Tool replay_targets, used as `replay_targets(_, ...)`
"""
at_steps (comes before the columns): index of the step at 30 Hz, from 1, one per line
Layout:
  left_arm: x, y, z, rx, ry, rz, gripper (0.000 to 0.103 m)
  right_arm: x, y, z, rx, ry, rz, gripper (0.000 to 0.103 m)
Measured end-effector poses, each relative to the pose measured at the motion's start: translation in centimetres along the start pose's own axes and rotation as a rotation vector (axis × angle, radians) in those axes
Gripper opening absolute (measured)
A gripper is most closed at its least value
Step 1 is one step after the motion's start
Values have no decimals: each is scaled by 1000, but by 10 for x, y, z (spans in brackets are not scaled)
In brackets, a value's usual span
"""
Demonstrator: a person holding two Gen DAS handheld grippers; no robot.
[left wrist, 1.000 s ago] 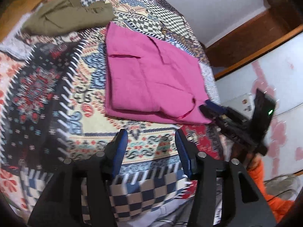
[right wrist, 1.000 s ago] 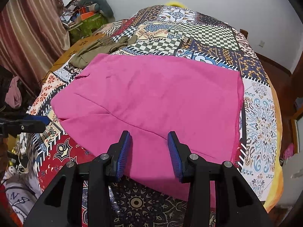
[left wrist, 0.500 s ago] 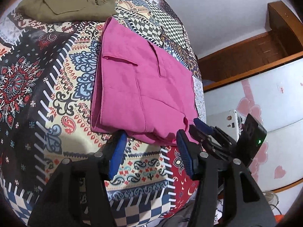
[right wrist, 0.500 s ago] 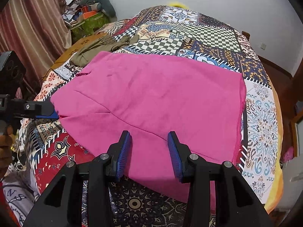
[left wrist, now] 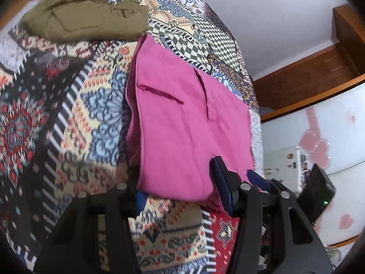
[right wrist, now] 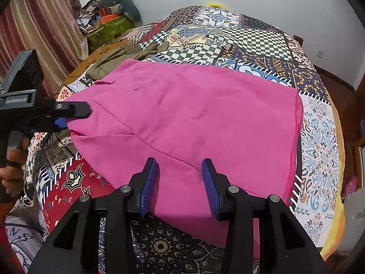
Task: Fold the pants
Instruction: 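Roll the left gripper and grasp the trouser edge with it, then lift the grasped trouser edge with the left gripper and fold it over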
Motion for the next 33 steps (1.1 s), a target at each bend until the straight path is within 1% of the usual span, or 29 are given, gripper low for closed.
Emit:
replay_targets(2,3,-1,4,36,2,41,47,0,-1,0,3,1,3,38)
replay_targets(4,5,-4,7,93,3,90,41,0,-1,1,4,1,3,38)
replay_targets(6,6,-8,8,147,-3,124,33,1,-1,2,3,2,2,39)
replay_targets(9,2,-14,10,222,-33,167,29,2,-2,3,8,8,5,40)
replay_targets(13,-11,-20,11,293,-66,220,28,5,-1,5,10,16,8,41)
replay_targets(18,-35,-18,12,333,-120,292,27,11,11,12,-21,25,21,41)
replay_targets(25,-55,-2,1,388,-137,412,27,20,41,20,-116,55,18,41)
replay_targets(27,-58,0,0,389,-144,414,27,21,47,25,-118,63,22,41)
replay_targets(29,-59,0,0,390,-148,405,27,21,52,32,-106,50,22,41)
replay_targets(33,-61,-4,0,424,-160,418,27,25,64,46,-85,29,27,41)
Point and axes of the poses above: each gripper's, at about its wrist camera, not at the fingertips, and x roughly the way its jaws point, y to its left, z to its top, the point moved 8 cm from there along x, roughly the way its jaws point, and after that the axes turned 14 degrees about x, right-handed, at the moved point
